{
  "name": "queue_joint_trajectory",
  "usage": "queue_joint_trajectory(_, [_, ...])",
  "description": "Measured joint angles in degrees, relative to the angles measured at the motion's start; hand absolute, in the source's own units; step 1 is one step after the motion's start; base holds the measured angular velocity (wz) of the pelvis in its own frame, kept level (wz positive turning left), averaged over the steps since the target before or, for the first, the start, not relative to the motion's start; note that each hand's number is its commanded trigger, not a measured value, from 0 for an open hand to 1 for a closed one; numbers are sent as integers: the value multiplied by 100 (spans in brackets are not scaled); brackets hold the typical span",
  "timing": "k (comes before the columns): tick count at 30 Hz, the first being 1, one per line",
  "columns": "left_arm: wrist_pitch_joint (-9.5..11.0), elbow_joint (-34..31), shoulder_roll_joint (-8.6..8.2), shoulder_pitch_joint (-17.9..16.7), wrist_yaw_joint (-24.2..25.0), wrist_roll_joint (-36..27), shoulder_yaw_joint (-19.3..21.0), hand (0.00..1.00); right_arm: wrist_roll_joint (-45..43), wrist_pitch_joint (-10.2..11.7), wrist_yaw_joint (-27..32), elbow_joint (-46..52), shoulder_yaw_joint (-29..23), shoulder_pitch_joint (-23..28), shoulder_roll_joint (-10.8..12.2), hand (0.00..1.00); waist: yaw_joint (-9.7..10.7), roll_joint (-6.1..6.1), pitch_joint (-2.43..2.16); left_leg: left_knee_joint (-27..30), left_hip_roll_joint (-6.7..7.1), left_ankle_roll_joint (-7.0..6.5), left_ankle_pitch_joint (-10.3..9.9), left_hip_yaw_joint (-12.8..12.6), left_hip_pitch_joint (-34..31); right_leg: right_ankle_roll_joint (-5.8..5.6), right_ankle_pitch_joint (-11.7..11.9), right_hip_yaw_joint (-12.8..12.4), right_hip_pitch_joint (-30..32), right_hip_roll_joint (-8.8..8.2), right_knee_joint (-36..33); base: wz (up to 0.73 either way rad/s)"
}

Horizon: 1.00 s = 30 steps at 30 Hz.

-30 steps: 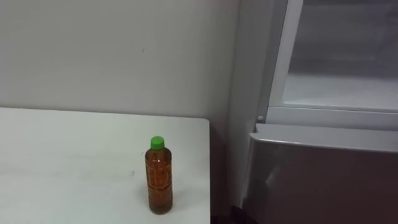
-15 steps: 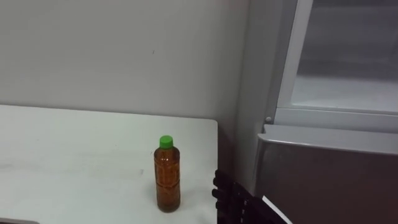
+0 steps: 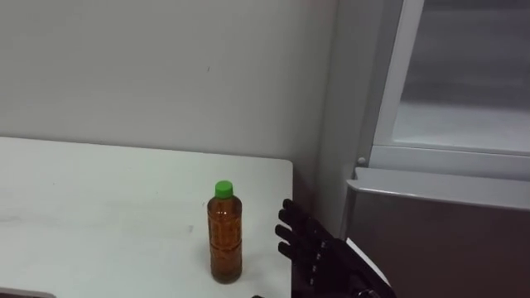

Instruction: Put the bottle in the upper fridge

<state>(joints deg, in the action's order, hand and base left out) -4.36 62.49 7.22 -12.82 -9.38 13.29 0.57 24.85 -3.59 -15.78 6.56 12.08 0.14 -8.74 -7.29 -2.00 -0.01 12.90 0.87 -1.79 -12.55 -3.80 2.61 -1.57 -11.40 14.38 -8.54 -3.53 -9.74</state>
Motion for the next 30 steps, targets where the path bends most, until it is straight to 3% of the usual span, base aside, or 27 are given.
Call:
queue_joint_trajectory(7, [-1,-1,44,9,2,2,-142,0,7,9,93,118,244,-158,-5,0,-61,12,14,-7,8,6,5,55,-13,0,0,39,7,0,0,1])
queue_joint_trajectory(15, [0,-11,51,82,17,3,-152,0,185,58,214,118,261,-258,-6,0,-85,5,17,-10,24,8,8,118,-56,0,0,304,15,-20,5,5])
queue_joint_trajectory(30, [-24,-17,87,195,99,5,-204,0,184,75,527,105,427,-361,-20,0,-98,-21,20,-12,43,0,12,167,-77,-1,0,312,37,-35,5,0])
